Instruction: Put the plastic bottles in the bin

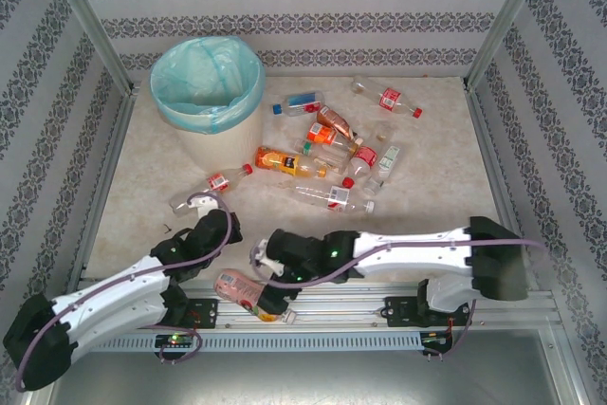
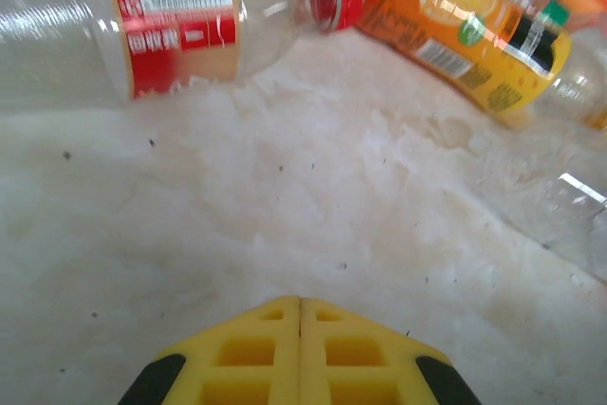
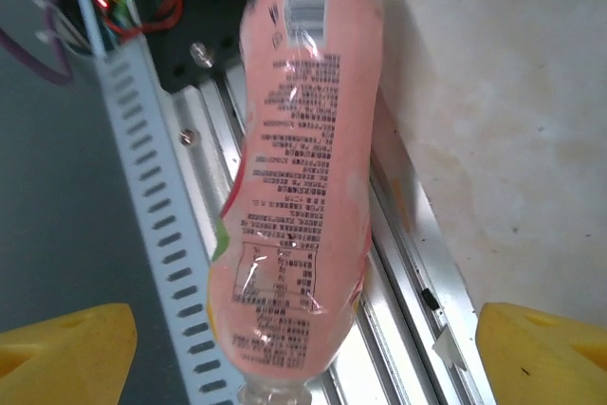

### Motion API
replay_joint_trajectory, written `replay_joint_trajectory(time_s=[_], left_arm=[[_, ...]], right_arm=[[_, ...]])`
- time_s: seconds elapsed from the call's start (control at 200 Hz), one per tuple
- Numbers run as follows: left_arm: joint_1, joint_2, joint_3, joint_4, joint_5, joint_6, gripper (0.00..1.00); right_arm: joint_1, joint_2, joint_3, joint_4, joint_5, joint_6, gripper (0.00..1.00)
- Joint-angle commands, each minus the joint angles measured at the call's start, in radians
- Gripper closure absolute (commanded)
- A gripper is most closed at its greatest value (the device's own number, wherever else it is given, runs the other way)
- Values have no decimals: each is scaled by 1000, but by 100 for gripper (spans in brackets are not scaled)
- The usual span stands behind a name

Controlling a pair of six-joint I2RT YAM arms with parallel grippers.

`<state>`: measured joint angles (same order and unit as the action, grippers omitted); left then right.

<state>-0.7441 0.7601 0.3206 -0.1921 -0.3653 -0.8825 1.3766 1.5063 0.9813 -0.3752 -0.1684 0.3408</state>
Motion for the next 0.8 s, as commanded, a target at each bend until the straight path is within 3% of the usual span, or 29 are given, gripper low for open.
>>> replay_joint_trajectory(time_s=[0.0,0.325,0.49,0.709,0.794], left_arm=[[12,-113,67,-157,-144,40,100],[15,-355,251,-434,-387,223,100],[16,-393,314,-481,-425,297,82],[15,-398,361,-482,-445,370,51],[15,-398,367,-471,-431,393,40]], right_arm=[[27,81,59,-35,108,8,7],[65,309,221,-85,83,-17,10],[66,362,261,-119,72,-40,13],[63,388,287,-146,48,-66,20],[60,374,281,-151,55,-69,29]])
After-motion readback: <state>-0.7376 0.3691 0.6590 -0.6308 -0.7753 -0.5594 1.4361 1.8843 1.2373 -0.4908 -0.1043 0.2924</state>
